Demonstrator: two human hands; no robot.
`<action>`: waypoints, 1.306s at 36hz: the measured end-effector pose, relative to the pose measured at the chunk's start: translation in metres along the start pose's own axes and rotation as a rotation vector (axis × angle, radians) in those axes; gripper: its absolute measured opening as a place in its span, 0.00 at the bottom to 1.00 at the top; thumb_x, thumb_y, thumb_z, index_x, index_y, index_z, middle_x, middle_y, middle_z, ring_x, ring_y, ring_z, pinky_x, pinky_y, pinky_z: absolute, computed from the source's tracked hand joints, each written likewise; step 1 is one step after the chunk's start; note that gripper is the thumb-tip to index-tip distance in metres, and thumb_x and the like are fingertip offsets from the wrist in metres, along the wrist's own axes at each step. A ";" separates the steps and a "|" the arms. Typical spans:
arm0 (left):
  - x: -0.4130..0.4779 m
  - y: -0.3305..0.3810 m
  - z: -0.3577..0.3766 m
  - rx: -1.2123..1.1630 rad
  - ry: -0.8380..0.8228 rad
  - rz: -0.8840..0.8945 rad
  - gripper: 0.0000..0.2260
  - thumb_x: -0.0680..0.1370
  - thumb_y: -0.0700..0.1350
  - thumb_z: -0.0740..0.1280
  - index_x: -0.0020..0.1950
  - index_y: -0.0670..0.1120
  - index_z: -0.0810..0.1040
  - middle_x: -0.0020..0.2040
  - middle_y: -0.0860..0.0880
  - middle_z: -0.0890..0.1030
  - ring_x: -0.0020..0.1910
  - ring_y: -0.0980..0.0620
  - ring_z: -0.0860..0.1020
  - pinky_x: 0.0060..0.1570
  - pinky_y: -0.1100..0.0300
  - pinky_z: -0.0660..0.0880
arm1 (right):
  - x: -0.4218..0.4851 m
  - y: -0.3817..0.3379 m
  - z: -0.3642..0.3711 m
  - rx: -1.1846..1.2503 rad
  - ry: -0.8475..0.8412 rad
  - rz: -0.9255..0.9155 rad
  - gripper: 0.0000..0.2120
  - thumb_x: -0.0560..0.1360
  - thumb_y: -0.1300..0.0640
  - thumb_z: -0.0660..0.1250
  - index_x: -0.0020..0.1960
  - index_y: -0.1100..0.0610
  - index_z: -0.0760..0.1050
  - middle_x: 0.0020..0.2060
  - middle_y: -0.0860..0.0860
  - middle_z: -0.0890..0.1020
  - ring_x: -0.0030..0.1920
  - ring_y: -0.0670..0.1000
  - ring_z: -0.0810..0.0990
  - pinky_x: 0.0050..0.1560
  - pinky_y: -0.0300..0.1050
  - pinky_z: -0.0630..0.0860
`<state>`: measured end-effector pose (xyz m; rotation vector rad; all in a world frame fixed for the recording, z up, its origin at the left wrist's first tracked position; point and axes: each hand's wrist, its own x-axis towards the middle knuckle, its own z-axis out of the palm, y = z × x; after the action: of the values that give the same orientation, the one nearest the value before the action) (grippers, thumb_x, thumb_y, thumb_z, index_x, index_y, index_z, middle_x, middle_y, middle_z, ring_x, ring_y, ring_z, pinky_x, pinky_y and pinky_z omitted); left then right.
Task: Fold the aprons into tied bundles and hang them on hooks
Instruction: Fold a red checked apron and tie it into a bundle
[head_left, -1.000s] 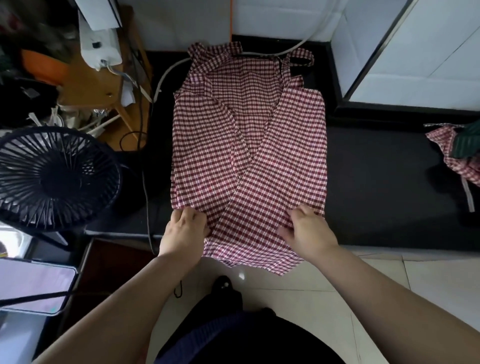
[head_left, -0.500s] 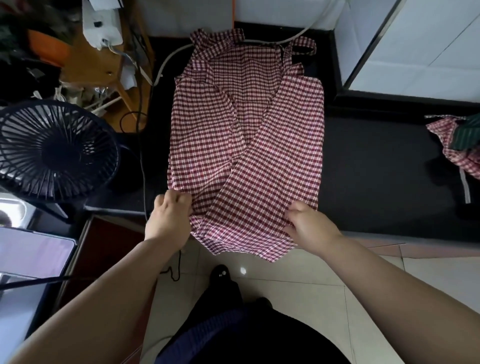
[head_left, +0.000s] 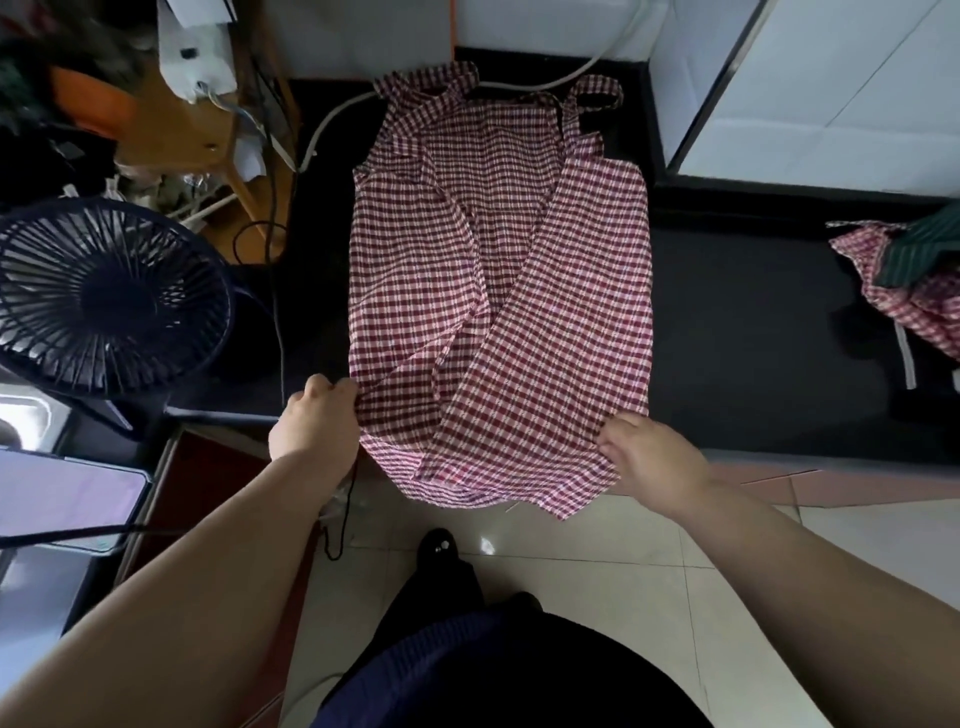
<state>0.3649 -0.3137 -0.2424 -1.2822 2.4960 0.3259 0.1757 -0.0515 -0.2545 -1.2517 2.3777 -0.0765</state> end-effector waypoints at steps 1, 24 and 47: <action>0.000 0.002 0.001 0.016 0.000 0.007 0.13 0.79 0.38 0.56 0.62 0.46 0.71 0.59 0.44 0.70 0.57 0.43 0.71 0.42 0.52 0.69 | -0.001 0.001 0.000 0.017 0.008 0.010 0.10 0.81 0.60 0.57 0.52 0.60 0.76 0.48 0.49 0.75 0.44 0.47 0.72 0.42 0.39 0.65; -0.022 0.010 -0.007 -0.027 0.158 -0.063 0.15 0.79 0.40 0.59 0.65 0.40 0.69 0.63 0.41 0.69 0.62 0.40 0.70 0.57 0.46 0.71 | -0.015 0.011 -0.032 -0.273 -0.079 0.271 0.05 0.73 0.48 0.62 0.42 0.48 0.74 0.43 0.47 0.78 0.41 0.51 0.75 0.43 0.44 0.69; 0.118 0.081 -0.067 -0.483 -0.053 0.139 0.24 0.79 0.59 0.60 0.71 0.50 0.67 0.69 0.48 0.70 0.54 0.48 0.75 0.42 0.59 0.70 | 0.164 -0.032 -0.103 0.517 0.254 0.354 0.17 0.78 0.51 0.63 0.63 0.61 0.70 0.49 0.52 0.76 0.50 0.53 0.77 0.45 0.39 0.66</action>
<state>0.2219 -0.3779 -0.2202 -1.2360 2.5547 1.0334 0.0775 -0.2164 -0.2132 -0.6009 2.5186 -0.7237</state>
